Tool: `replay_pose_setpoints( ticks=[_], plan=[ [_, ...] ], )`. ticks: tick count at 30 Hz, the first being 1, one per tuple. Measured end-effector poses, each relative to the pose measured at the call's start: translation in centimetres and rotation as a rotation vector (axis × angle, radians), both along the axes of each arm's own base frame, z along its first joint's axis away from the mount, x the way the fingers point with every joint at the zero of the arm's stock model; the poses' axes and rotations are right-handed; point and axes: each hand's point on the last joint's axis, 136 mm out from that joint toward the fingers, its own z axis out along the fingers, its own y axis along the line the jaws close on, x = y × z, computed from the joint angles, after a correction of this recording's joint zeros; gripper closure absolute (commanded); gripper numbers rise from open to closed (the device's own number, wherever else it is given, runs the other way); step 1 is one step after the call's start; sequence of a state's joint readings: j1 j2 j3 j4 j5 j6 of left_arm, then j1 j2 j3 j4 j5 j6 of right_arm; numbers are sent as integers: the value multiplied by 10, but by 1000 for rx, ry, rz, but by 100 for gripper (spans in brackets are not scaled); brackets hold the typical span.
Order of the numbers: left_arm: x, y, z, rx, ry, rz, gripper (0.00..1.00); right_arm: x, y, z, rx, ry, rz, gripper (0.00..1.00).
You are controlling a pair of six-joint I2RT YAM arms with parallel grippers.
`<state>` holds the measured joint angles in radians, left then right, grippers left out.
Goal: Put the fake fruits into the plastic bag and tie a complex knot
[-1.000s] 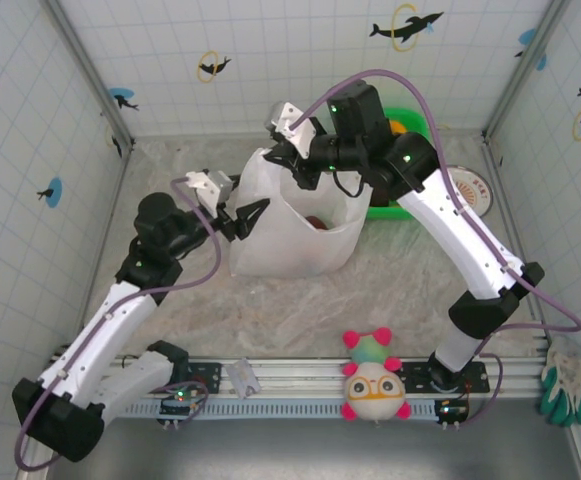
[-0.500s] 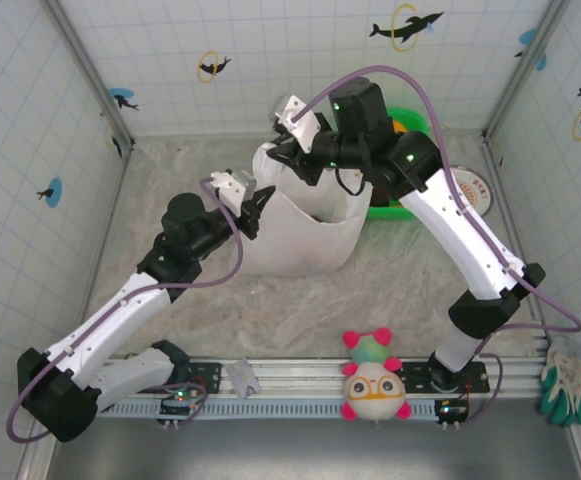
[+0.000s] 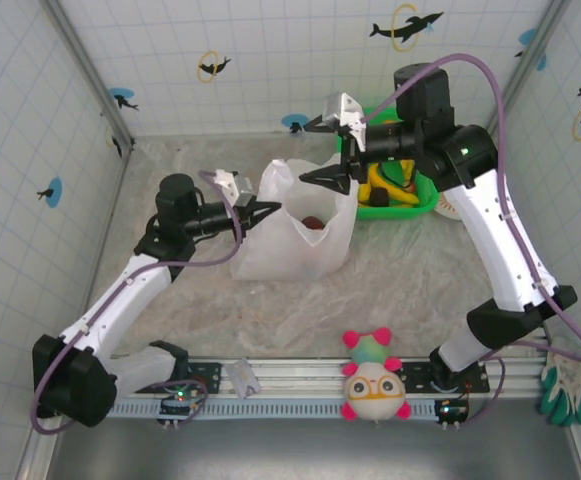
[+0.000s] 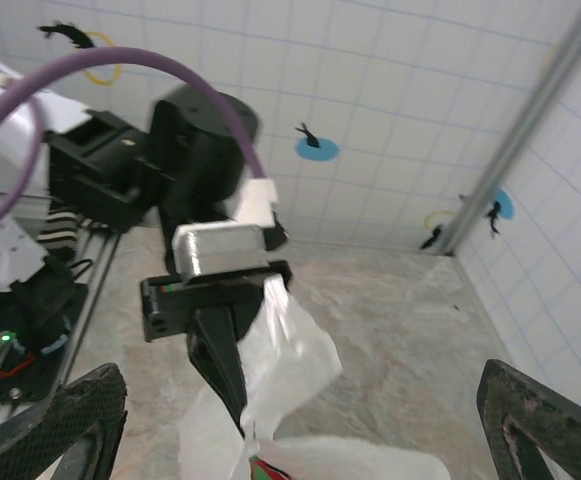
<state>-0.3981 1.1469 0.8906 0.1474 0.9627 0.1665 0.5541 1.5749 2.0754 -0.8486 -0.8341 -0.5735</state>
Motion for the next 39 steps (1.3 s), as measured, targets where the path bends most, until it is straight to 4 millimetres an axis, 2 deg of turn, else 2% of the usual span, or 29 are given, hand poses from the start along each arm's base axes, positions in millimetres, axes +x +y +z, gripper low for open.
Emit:
replay_pose_setpoints(
  ticks=[5,8,12,17,20,22,26,33,35,37,39],
  plan=[
    [-16,-5,4,9,-13,-124,100,-10,10,-5,6,9,72,14],
    [-21,-5,5,8,-24,-156,100,-16,17,-7,7,13,103,23],
    [-25,-5,4,9,-28,-179,100,-21,28,-13,-1,30,135,44],
    [-27,-5,4,8,-29,-188,100,-26,44,-25,-22,50,168,63],
    [-27,-5,4,8,-28,-188,100,-27,47,-32,-35,70,170,82],
    [-27,-5,4,8,-29,-188,100,-26,48,-34,-40,71,164,100],
    [-26,-5,4,8,-29,-188,100,-19,49,-33,-44,66,120,100],
    [-24,-6,0,5,-48,-178,100,6,47,-37,-70,96,-42,100],
    [-22,-5,-2,4,-57,-168,86,10,46,-39,-79,105,-68,100],
    [-19,-3,-5,5,-52,-154,62,12,46,-39,-81,105,-86,100],
    [-16,-1,-9,10,-35,-135,46,13,46,-37,-78,97,-97,100]
  ],
)
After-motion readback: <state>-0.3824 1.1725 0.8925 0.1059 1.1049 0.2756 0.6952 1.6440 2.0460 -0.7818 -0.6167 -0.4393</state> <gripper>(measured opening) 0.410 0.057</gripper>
